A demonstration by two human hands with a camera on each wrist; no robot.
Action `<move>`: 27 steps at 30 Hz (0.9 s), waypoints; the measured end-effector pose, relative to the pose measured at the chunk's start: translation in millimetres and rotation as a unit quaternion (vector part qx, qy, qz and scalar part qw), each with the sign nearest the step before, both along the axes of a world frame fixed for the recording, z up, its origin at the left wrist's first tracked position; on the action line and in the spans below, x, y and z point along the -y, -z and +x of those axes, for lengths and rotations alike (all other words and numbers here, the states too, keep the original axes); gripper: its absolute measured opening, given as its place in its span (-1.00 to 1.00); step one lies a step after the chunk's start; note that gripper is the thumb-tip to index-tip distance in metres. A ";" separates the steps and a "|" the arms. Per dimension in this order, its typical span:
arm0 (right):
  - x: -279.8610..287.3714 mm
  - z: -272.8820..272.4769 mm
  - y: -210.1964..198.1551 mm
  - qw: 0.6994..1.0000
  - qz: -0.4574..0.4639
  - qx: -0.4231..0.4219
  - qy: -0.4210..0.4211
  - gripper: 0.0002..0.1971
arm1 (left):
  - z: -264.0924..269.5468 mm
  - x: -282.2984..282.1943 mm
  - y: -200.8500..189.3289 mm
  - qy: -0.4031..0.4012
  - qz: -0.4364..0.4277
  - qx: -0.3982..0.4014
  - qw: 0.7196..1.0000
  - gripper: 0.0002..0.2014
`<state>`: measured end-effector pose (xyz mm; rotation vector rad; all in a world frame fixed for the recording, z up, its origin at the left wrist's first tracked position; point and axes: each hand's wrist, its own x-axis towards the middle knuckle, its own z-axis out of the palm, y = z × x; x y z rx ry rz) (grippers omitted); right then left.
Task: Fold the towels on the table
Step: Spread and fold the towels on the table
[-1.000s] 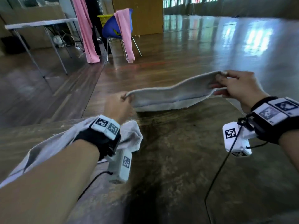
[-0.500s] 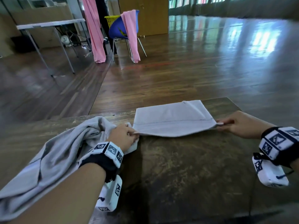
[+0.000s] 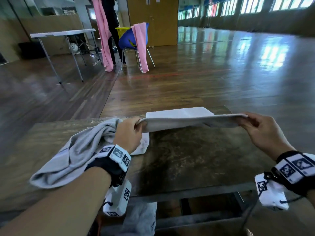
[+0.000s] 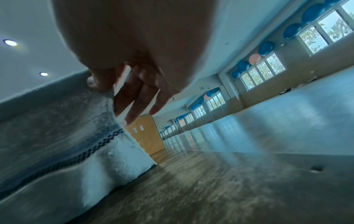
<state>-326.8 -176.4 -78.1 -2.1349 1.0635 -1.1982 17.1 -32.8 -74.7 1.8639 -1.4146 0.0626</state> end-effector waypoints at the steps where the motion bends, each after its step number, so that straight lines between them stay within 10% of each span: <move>1: -6.6 -5.2 -1.8 1.000 -0.004 -0.003 -0.003 -0.68 | -3.8 -7.0 -2.8 -0.004 -0.014 0.007 1.000 -0.73; 7: -36.9 -30.9 3.4 0.997 0.075 0.006 -0.026 -0.77 | -23.9 -37.4 -6.5 0.018 0.002 -0.007 1.000 -0.67; 17: -75.2 -53.0 -4.4 0.911 0.365 -0.167 -0.097 -0.70 | -17.7 -69.3 1.6 0.095 0.342 -0.061 0.933 -0.55; 27: -64.5 -22.7 7.5 0.977 0.172 -0.121 -0.025 -0.75 | -36.9 -60.9 14.0 0.046 0.130 -0.133 0.981 -0.64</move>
